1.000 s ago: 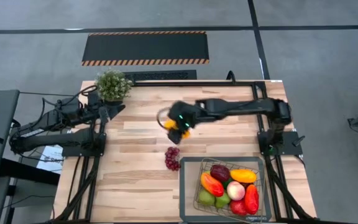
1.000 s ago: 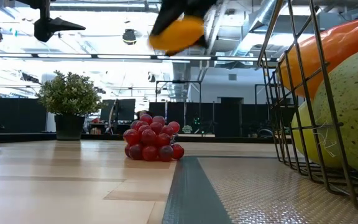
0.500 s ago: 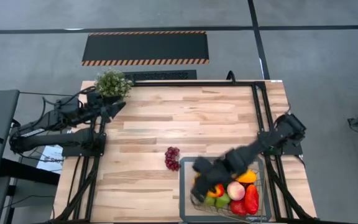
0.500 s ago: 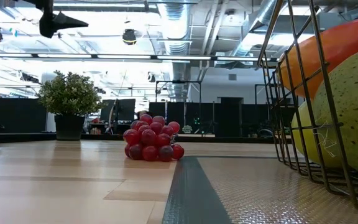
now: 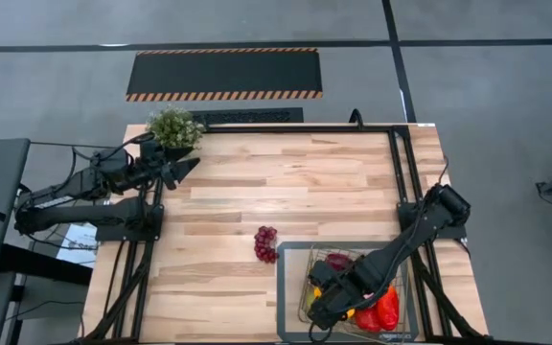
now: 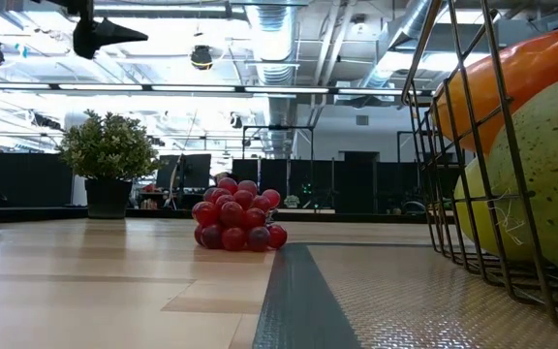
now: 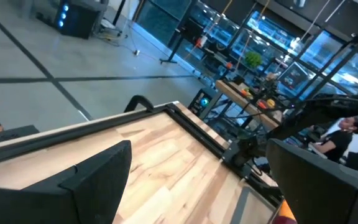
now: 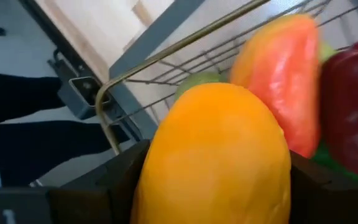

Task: Build produce basket
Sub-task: Put the yellow mango into the wire basket, then put the purple grapes into the wire basket

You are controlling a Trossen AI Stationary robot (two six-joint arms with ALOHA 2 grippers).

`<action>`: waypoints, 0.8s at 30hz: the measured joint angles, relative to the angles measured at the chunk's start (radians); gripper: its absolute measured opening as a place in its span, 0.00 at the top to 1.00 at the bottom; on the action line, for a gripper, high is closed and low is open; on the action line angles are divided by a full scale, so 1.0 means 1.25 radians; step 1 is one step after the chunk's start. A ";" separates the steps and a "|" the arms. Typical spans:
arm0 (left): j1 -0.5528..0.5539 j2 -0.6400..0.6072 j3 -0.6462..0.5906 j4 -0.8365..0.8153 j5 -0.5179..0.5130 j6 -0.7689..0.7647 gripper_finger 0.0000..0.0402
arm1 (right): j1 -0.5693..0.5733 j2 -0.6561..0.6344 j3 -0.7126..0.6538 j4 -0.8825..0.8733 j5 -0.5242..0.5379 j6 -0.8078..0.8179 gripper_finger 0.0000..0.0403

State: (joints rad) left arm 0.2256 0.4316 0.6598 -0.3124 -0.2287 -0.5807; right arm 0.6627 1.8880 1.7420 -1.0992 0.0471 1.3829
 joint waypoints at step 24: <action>0.000 0.001 -0.001 -0.011 -0.074 0.022 0.11 | -0.014 -0.001 0.001 0.002 -0.019 -0.147 0.19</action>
State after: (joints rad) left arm 0.2256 0.4324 0.6590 -0.3263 -0.3218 -0.5529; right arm 0.6452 1.8870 1.7432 -1.0962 0.0231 1.1987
